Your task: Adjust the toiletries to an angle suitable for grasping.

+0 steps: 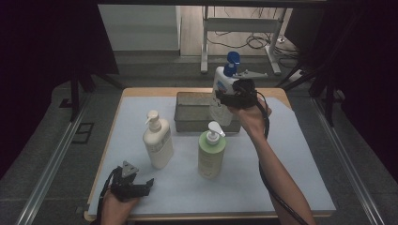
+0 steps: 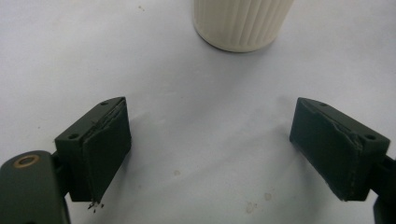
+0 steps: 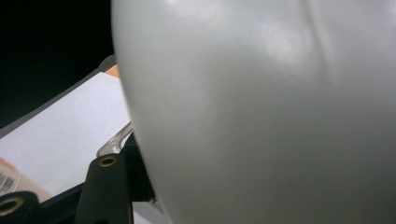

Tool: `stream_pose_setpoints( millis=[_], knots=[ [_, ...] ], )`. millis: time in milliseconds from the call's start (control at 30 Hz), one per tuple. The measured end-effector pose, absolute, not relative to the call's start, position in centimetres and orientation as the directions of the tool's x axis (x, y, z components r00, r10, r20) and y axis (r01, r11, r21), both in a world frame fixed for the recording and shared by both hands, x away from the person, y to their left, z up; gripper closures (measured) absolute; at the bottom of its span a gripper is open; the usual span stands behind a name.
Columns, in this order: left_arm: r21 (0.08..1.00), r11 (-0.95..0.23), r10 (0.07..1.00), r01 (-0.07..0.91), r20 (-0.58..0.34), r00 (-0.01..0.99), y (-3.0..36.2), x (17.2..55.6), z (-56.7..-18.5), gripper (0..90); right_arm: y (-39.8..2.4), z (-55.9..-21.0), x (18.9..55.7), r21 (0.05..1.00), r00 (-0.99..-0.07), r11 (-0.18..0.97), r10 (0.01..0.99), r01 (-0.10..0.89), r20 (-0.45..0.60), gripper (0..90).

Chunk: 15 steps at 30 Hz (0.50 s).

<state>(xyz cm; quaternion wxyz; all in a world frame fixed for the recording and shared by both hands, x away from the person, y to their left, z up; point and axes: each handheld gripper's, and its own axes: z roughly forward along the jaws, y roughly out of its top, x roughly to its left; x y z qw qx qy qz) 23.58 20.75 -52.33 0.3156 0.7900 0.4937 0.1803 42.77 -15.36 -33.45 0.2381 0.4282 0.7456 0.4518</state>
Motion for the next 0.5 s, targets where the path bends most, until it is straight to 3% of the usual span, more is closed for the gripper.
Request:
stream_pose_setpoints(
  millis=[500],
  knots=[
    [0.677,-0.312,0.894,0.666,-0.029,0.448,20.8,23.6,-52.3,12.4,-13.5,-34.0,45.4,0.880,-0.500,0.216,0.866,0.423,0.028,41.4]
  ],
)
